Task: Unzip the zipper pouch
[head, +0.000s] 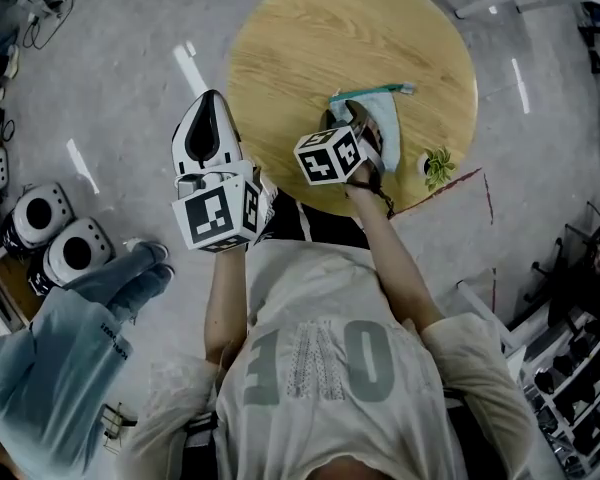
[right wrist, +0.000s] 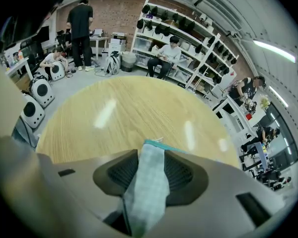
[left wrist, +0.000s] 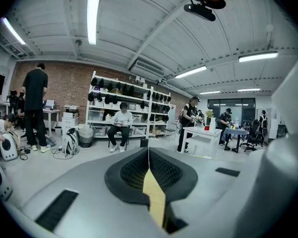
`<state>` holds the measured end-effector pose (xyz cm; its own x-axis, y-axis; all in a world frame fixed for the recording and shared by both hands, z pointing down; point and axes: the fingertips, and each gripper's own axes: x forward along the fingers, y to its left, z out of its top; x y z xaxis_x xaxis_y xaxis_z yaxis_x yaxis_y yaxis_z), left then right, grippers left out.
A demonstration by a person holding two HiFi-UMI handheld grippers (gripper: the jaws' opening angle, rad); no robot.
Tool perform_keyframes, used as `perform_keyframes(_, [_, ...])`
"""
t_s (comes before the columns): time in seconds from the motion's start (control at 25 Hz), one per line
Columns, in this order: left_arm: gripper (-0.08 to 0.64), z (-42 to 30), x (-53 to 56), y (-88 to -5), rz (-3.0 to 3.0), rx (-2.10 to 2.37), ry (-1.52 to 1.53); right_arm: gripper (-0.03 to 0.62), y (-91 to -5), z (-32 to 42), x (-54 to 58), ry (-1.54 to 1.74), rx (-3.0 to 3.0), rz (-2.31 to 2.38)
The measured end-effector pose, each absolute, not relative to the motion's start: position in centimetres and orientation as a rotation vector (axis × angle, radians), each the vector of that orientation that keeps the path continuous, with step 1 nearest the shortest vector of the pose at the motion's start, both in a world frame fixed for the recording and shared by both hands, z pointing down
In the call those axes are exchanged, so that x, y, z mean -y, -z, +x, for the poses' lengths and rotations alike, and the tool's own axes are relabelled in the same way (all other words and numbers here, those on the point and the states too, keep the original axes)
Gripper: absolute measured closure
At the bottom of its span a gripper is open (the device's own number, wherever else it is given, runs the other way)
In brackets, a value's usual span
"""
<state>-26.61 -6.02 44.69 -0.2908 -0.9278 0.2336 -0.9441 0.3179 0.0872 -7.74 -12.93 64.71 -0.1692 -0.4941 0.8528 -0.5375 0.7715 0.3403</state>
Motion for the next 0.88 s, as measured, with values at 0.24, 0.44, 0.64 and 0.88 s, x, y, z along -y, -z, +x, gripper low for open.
perform_keyframes(0.24, [0.532,-26.7,5.9,-45.2,1.694,2.347,-0.103,0.482,-65.3,-7.6,13.0,-0.075,1.795,0.815])
perform_keyframes(0.44, [0.532,-26.5,5.6,-45.1,1.711,2.351,-0.104,0.543,-64.8,-7.2,13.1,-0.093,1.805,0.85])
perform_keyframes(0.64, [0.532,-25.7,6.3,-43.8,1.745,2.357,-0.097,0.549,-61.7,-6.4,14.5,-0.107,1.845,0.9])
perform_keyframes(0.88, [0.532,-24.4,6.8,-41.6,1.816,2.365,-0.072,0.554,-56.3,-4.9,16.2,-0.131,1.933,1.001])
